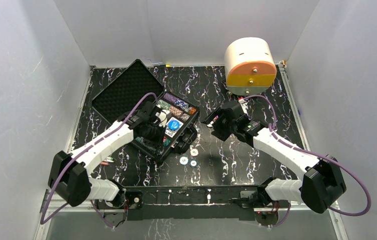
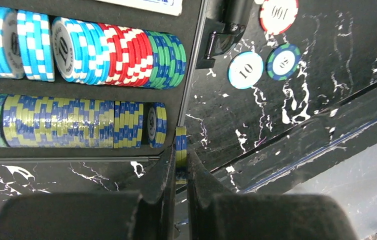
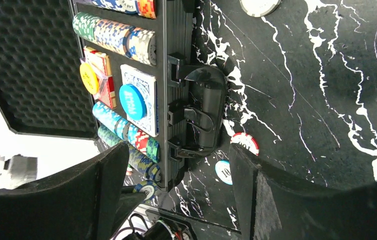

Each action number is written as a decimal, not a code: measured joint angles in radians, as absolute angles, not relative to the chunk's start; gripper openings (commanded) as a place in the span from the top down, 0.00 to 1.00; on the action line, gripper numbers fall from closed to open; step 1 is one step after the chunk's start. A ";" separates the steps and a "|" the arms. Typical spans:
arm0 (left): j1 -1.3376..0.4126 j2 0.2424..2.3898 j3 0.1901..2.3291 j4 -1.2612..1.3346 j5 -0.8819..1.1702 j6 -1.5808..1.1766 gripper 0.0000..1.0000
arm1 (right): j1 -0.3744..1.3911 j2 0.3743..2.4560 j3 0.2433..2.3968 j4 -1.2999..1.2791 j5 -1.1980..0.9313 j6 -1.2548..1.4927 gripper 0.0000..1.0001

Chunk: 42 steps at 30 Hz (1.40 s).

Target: Pack up texas hold em set

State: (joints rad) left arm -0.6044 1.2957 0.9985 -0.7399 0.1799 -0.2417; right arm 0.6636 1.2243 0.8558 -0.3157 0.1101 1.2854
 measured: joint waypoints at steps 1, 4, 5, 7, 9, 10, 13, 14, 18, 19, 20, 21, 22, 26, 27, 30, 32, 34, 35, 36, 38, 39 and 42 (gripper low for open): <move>-0.604 1.317 1.002 -0.746 0.181 -0.234 1.00 | 0.662 1.228 0.856 -0.318 0.109 1.284 0.20; -0.604 1.357 1.006 -0.759 0.182 -0.215 1.00 | 0.656 1.237 0.856 -0.318 0.102 1.280 0.20; -0.604 1.362 1.007 -0.763 0.179 -0.212 1.00 | 0.656 1.239 0.856 -0.317 0.100 1.279 0.20; -0.604 1.369 1.010 -0.768 0.163 -0.204 1.00 | 0.654 1.245 0.856 -0.317 0.095 1.279 0.20; -0.604 1.369 1.013 -0.771 0.141 -0.197 1.00 | 0.654 1.251 0.856 -0.317 0.090 1.278 0.20; -0.604 1.369 1.016 -0.772 0.130 -0.194 1.00 | 0.654 1.255 0.856 -0.317 0.087 1.278 0.20; -0.604 1.372 1.024 -0.773 0.105 -0.189 0.99 | 0.654 1.263 0.856 -0.317 0.076 1.278 0.20; -0.604 1.375 1.027 -0.775 0.101 -0.189 0.95 | 0.654 1.264 0.856 -0.317 0.075 1.278 0.20; -0.604 1.397 1.032 -0.773 0.096 -0.183 0.89 | 0.649 1.265 0.856 -0.316 0.067 1.278 0.20; -0.605 1.403 1.032 -0.773 0.096 -0.182 0.89 | 0.647 1.265 0.856 -0.316 0.065 1.278 0.20; -0.605 1.409 1.032 -0.773 0.096 -0.181 0.88 | 0.646 1.265 0.856 -0.316 0.064 1.278 0.20; -0.605 1.415 1.032 -0.773 0.096 -0.182 0.85 | 0.643 1.265 0.856 -0.316 0.062 1.278 0.20; -0.605 1.420 1.032 -0.773 0.096 -0.182 0.83 | 0.641 1.265 0.856 -0.316 0.060 1.278 0.20; -0.605 1.423 1.032 -0.774 0.091 -0.182 0.74 | 0.636 1.265 0.855 -0.316 0.061 1.278 0.20; -0.605 1.423 1.032 -0.774 0.089 -0.182 0.73 | 0.634 1.265 0.855 -0.316 0.061 1.278 0.20; -0.605 1.423 1.032 -0.775 0.090 -0.183 0.76 | 0.628 1.265 0.854 -0.316 0.061 1.278 0.20; -0.606 1.423 1.033 -0.775 0.090 -0.183 0.78 | 0.627 1.265 0.854 -0.316 0.060 1.278 0.21; -0.606 1.423 1.036 -0.776 0.089 -0.183 0.79 | 0.627 1.265 0.854 -0.316 0.059 1.276 0.21; -0.606 1.423 1.038 -0.776 0.088 -0.183 0.79 | 0.627 1.265 0.854 -0.315 0.056 1.272 0.22; -0.606 1.422 1.041 -0.776 0.088 -0.183 0.78 | 0.627 1.265 0.854 -0.315 0.054 1.266 0.22; -0.606 1.419 1.053 -0.778 0.088 -0.184 0.74 | 0.627 1.267 0.855 -0.315 0.046 1.241 0.22; -0.606 1.414 1.060 -0.778 0.087 -0.184 0.72 | 0.628 1.272 0.855 -0.315 0.041 1.224 0.23; -0.606 1.384 1.081 -0.772 0.072 -0.192 0.65 | 0.630 1.311 0.869 -0.318 0.020 1.173 0.23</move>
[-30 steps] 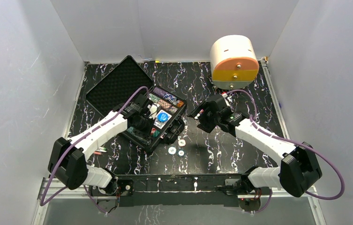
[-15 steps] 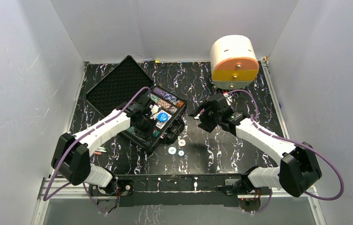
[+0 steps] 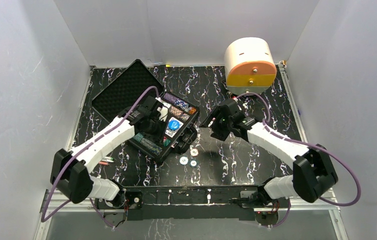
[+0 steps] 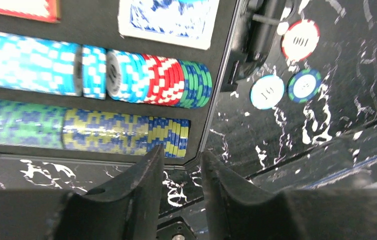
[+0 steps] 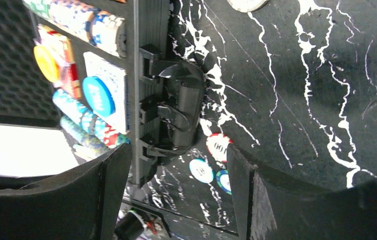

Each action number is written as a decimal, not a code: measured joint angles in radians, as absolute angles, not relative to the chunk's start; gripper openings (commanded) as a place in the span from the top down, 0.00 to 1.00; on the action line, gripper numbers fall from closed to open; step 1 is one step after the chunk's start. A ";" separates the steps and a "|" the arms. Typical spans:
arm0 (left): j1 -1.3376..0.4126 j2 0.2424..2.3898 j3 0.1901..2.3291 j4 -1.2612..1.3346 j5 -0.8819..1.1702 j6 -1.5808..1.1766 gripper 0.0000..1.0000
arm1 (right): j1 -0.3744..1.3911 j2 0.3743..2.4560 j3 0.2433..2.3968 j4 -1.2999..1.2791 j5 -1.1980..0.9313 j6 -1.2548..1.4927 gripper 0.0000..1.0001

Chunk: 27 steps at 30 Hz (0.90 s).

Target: Pack up texas hold em set

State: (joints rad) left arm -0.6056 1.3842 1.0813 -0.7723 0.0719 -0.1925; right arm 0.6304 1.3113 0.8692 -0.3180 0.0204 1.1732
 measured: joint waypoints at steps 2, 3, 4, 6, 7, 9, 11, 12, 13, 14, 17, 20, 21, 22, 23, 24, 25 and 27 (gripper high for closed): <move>-0.606 1.345 1.103 -0.763 0.032 -0.200 0.61 | 0.639 1.359 0.894 -0.332 0.015 1.137 0.23; -0.606 1.324 1.119 -0.757 0.006 -0.206 0.60 | 0.647 1.382 0.908 -0.342 0.015 1.116 0.23; -0.606 1.298 1.137 -0.748 -0.026 -0.212 0.58 | 0.657 1.401 0.921 -0.351 0.016 1.097 0.23; -0.606 1.248 1.162 -0.715 -0.084 -0.229 0.52 | 0.689 1.438 0.950 -0.379 0.025 1.060 0.24; -0.606 1.213 1.169 -0.689 -0.116 -0.238 0.49 | 0.711 1.459 0.970 -0.399 0.033 1.038 0.24; -0.606 1.140 1.171 -0.636 -0.173 -0.258 0.44 | 0.765 1.503 1.010 -0.434 0.052 0.992 0.24; -0.606 1.073 1.170 -0.586 -0.223 -0.278 0.41 | 0.820 1.542 1.042 -0.471 0.078 0.955 0.24; -0.606 1.042 1.170 -0.560 -0.246 -0.287 0.40 | 0.848 1.561 1.056 -0.490 0.092 0.937 0.24; -0.606 1.022 1.169 -0.542 -0.264 -0.295 0.39 | 0.876 1.579 1.069 -0.511 0.107 0.925 0.24; -0.606 1.000 1.168 -0.518 -0.287 -0.305 0.37 | 0.905 1.597 1.083 -0.533 0.122 0.910 0.24; -0.606 0.957 1.155 -0.472 -0.357 -0.334 0.33 | 0.977 1.649 1.115 -0.583 0.155 0.867 0.25; -0.606 0.941 1.143 -0.459 -0.413 -0.357 0.30 | 1.031 1.692 1.140 -0.617 0.173 0.826 0.28; -0.606 0.936 1.137 -0.456 -0.431 -0.365 0.29 | 1.041 1.705 1.147 -0.625 0.176 0.812 0.29; -0.606 0.932 1.132 -0.456 -0.446 -0.371 0.29 | 1.048 1.712 1.152 -0.632 0.180 0.804 0.30; -0.606 0.928 1.129 -0.455 -0.459 -0.376 0.28 | 1.054 1.721 1.159 -0.641 0.184 0.796 0.30; -0.606 0.923 1.125 -0.454 -0.470 -0.382 0.28 | 1.060 1.729 1.168 -0.652 0.188 0.786 0.31; -0.606 0.920 1.122 -0.453 -0.478 -0.385 0.27 | 1.065 1.737 1.176 -0.662 0.191 0.781 0.31; -0.606 0.912 1.119 -0.452 -0.492 -0.391 0.27 | 1.076 1.762 1.198 -0.680 0.197 0.768 0.32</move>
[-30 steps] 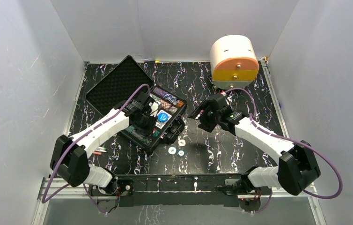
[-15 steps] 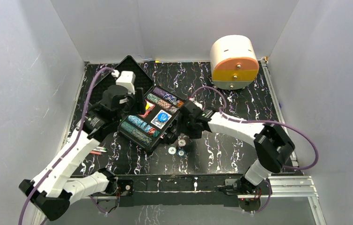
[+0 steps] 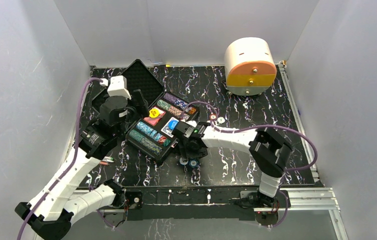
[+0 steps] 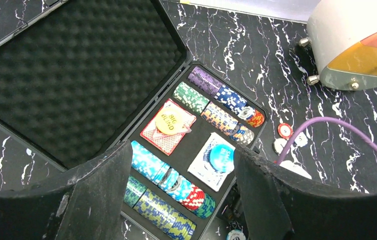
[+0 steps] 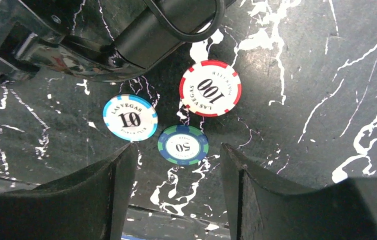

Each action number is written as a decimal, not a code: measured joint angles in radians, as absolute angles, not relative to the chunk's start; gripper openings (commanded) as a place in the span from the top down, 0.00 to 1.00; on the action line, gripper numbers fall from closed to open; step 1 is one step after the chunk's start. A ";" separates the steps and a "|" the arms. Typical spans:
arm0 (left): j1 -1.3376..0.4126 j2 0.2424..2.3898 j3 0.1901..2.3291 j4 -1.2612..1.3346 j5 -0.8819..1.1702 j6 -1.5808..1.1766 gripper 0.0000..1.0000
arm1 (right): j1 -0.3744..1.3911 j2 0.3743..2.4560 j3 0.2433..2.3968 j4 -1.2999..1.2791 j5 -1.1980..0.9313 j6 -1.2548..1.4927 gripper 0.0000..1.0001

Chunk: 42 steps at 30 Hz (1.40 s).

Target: Pack up texas hold em set

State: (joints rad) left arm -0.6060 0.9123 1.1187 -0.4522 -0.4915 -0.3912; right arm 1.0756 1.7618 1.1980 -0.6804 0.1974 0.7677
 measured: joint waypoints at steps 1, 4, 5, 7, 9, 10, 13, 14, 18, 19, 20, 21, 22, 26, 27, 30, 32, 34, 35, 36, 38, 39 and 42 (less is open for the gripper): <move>-0.606 0.910 1.119 -0.452 -0.496 -0.395 0.27 | 1.080 1.775 1.206 -0.685 0.199 0.759 0.32; -0.606 0.907 1.119 -0.450 -0.502 -0.404 0.27 | 1.094 1.808 1.216 -0.702 0.199 0.735 0.33; -0.606 0.906 1.118 -0.450 -0.502 -0.405 0.26 | 1.098 1.817 1.216 -0.707 0.198 0.727 0.35; -0.606 0.906 1.116 -0.449 -0.502 -0.408 0.26 | 1.104 1.834 1.216 -0.713 0.195 0.714 0.37; -0.606 0.906 1.110 -0.448 -0.501 -0.410 0.26 | 1.109 1.842 1.222 -0.720 0.190 0.703 0.37; -0.606 0.907 1.107 -0.449 -0.501 -0.410 0.26 | 1.110 1.842 1.223 -0.721 0.189 0.699 0.37; -0.606 0.907 1.104 -0.449 -0.501 -0.412 0.26 | 1.110 1.845 1.224 -0.726 0.188 0.691 0.38; -0.606 0.907 1.104 -0.449 -0.501 -0.412 0.26 | 1.110 1.846 1.225 -0.727 0.186 0.690 0.38; -0.606 0.907 1.104 -0.449 -0.501 -0.413 0.25 | 1.110 1.854 1.235 -0.731 0.183 0.680 0.40; -0.606 0.907 1.104 -0.449 -0.501 -0.413 0.25 | 1.110 1.854 1.235 -0.731 0.183 0.680 0.41; -0.606 0.907 1.104 -0.449 -0.501 -0.413 0.25 | 1.110 1.854 1.235 -0.731 0.184 0.679 0.42; -0.606 0.907 1.104 -0.449 -0.501 -0.413 0.26 | 1.111 1.854 1.235 -0.729 0.184 0.679 0.45; -0.606 0.907 1.104 -0.449 -0.501 -0.413 0.25 | 1.111 1.854 1.235 -0.728 0.185 0.678 0.47; -0.606 0.907 1.104 -0.449 -0.501 -0.413 0.25 | 1.112 1.854 1.235 -0.722 0.191 0.674 0.54; -0.606 0.907 1.104 -0.449 -0.501 -0.413 0.25 | 1.112 1.854 1.235 -0.722 0.192 0.673 0.53; -0.606 0.908 1.104 -0.449 -0.500 -0.413 0.25 | 1.113 1.854 1.235 -0.722 0.195 0.673 0.48; -0.606 0.909 1.104 -0.449 -0.499 -0.413 0.25 | 1.113 1.854 1.235 -0.722 0.197 0.673 0.45; -0.606 0.910 1.104 -0.449 -0.498 -0.413 0.25 | 1.113 1.854 1.235 -0.717 0.204 0.674 0.44; -0.606 0.911 1.104 -0.449 -0.497 -0.413 0.25 | 1.113 1.854 1.235 -0.715 0.208 0.673 0.44; -0.606 0.911 1.104 -0.449 -0.497 -0.413 0.25 | 1.113 1.854 1.235 -0.713 0.211 0.673 0.45; -0.606 0.912 1.104 -0.449 -0.497 -0.413 0.25 | 1.113 1.854 1.235 -0.711 0.215 0.673 0.46; -0.606 0.912 1.104 -0.449 -0.497 -0.413 0.25 | 1.113 1.854 1.235 -0.710 0.218 0.673 0.46; -0.606 0.913 1.104 -0.449 -0.496 -0.413 0.25 | 1.113 1.854 1.235 -0.705 0.221 0.667 0.47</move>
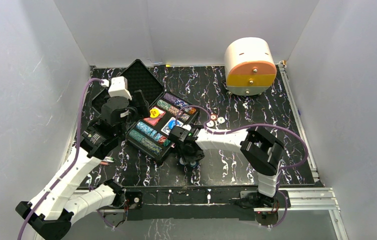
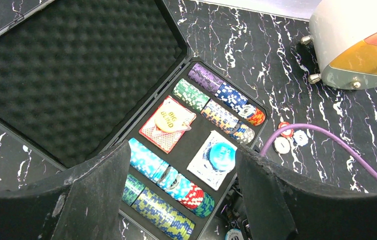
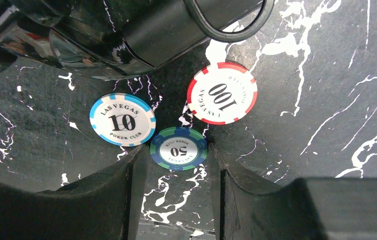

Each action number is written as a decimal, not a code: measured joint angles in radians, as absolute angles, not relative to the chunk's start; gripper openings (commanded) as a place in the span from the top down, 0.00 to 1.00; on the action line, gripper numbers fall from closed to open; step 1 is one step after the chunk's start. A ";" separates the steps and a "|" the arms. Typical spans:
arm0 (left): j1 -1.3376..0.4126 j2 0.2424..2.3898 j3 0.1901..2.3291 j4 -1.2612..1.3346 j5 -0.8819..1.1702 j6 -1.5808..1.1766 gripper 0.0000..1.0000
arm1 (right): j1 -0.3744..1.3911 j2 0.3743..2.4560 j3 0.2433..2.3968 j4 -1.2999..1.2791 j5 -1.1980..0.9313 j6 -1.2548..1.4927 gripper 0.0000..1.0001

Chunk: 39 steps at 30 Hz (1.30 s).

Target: Pack up texas hold em set

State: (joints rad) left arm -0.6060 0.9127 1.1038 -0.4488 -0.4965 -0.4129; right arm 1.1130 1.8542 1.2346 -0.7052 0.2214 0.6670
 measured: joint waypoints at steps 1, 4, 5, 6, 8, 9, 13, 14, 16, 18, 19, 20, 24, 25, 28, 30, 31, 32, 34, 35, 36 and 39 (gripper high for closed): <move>-0.606 0.913 1.104 -0.449 -0.496 -0.413 0.25 | 1.113 1.854 1.235 -0.703 0.223 0.663 0.49; -0.606 0.913 1.104 -0.449 -0.496 -0.413 0.25 | 1.113 1.854 1.235 -0.698 0.226 0.654 0.57; -0.606 0.913 1.104 -0.449 -0.495 -0.413 0.25 | 1.113 1.854 1.235 -0.698 0.227 0.651 0.59; -0.606 0.913 1.104 -0.449 -0.495 -0.413 0.25 | 1.113 1.854 1.235 -0.699 0.228 0.651 0.59; -0.606 0.913 1.103 -0.449 -0.493 -0.413 0.25 | 1.113 1.854 1.235 -0.699 0.231 0.652 0.60; -0.606 0.913 1.103 -0.449 -0.492 -0.413 0.24 | 1.113 1.853 1.234 -0.699 0.233 0.654 0.60; -0.606 0.912 1.089 -0.448 -0.474 -0.416 0.24 | 1.114 1.842 1.225 -0.689 0.257 0.666 0.59; -0.606 0.912 1.077 -0.448 -0.462 -0.418 0.23 | 1.114 1.833 1.214 -0.678 0.270 0.671 0.59; -0.606 0.912 1.045 -0.448 -0.432 -0.423 0.22 | 1.113 1.804 1.190 -0.670 0.294 0.680 0.58; -0.606 0.912 1.008 -0.448 -0.395 -0.431 0.20 | 1.113 1.755 1.166 -0.667 0.315 0.690 0.58; -0.606 0.912 0.987 -0.448 -0.369 -0.434 0.19 | 1.113 1.733 1.159 -0.666 0.322 0.698 0.58; -0.606 0.912 0.958 -0.446 -0.329 -0.440 0.18 | 1.110 1.695 1.148 -0.654 0.335 0.708 0.58; -0.606 0.924 0.880 -0.400 -0.126 -0.454 0.19 | 1.076 1.562 1.116 -0.601 0.363 0.768 0.57; -0.606 0.933 0.855 -0.365 -0.060 -0.458 0.20 | 1.048 1.533 1.093 -0.583 0.364 0.805 0.57; -0.606 0.990 0.741 -0.211 0.160 -0.500 0.18 | 0.928 1.401 0.988 -0.478 0.310 0.957 0.57; -0.607 1.029 0.696 -0.128 0.249 -0.528 0.18 | 0.863 1.319 0.918 -0.412 0.264 1.069 0.57; -0.611 1.049 0.680 -0.081 0.287 -0.546 0.18 | 0.837 1.296 0.898 -0.391 0.248 1.124 0.57; -0.616 1.068 0.660 -0.022 0.320 -0.569 0.19 | 0.823 1.286 0.886 -0.365 0.226 1.177 0.56; -0.622 1.084 0.635 0.056 0.354 -0.604 0.24 | 0.812 1.285 0.885 -0.339 0.196 1.227 0.56; -0.625 1.091 0.622 0.096 0.363 -0.624 0.27 | 0.810 1.285 0.886 -0.329 0.181 1.239 0.56; -0.629 1.100 0.611 0.138 0.370 -0.643 0.30 | 0.807 1.285 0.885 -0.317 0.163 1.256 0.56; -0.640 1.142 0.586 0.250 0.382 -0.694 0.38 | 0.804 1.285 0.886 -0.289 0.115 1.291 0.56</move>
State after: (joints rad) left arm -0.6399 1.1423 0.5858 0.2504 0.3824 -0.6941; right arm 0.8043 1.2854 0.8856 -0.2890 0.1146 1.2907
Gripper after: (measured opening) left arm 0.682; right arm 0.479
